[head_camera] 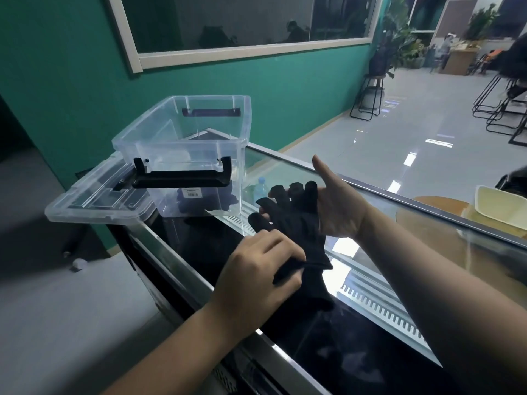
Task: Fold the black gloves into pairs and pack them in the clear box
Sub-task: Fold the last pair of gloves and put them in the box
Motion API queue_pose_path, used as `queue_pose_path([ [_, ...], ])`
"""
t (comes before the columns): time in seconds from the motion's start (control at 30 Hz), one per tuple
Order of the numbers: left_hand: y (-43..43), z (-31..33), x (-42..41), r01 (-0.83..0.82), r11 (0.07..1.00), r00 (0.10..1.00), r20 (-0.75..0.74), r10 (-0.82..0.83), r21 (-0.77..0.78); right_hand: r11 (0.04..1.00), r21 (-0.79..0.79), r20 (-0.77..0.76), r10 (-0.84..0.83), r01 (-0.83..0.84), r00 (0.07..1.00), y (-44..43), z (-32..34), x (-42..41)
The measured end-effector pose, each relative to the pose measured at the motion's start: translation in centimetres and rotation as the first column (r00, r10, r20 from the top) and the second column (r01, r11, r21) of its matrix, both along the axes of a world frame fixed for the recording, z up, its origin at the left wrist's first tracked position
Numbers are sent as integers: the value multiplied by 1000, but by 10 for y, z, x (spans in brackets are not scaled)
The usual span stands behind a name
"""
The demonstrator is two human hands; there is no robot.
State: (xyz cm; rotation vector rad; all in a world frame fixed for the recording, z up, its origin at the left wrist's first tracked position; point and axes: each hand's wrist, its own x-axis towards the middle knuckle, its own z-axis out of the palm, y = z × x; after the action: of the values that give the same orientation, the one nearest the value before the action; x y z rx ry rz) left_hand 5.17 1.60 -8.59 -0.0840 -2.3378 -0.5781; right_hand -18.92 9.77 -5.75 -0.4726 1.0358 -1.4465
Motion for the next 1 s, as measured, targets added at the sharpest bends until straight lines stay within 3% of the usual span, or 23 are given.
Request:
queue_pose_path([
  [0.5, 9, -16, 12, 52, 993, 976, 206, -73, 107, 989, 140, -234, 69, -37, 970, 13, -16, -24],
  [1.0, 6, -18, 11, 33, 979, 950, 299, -94, 203, 985, 147, -242, 119, -85, 963, 12, -15, -30],
])
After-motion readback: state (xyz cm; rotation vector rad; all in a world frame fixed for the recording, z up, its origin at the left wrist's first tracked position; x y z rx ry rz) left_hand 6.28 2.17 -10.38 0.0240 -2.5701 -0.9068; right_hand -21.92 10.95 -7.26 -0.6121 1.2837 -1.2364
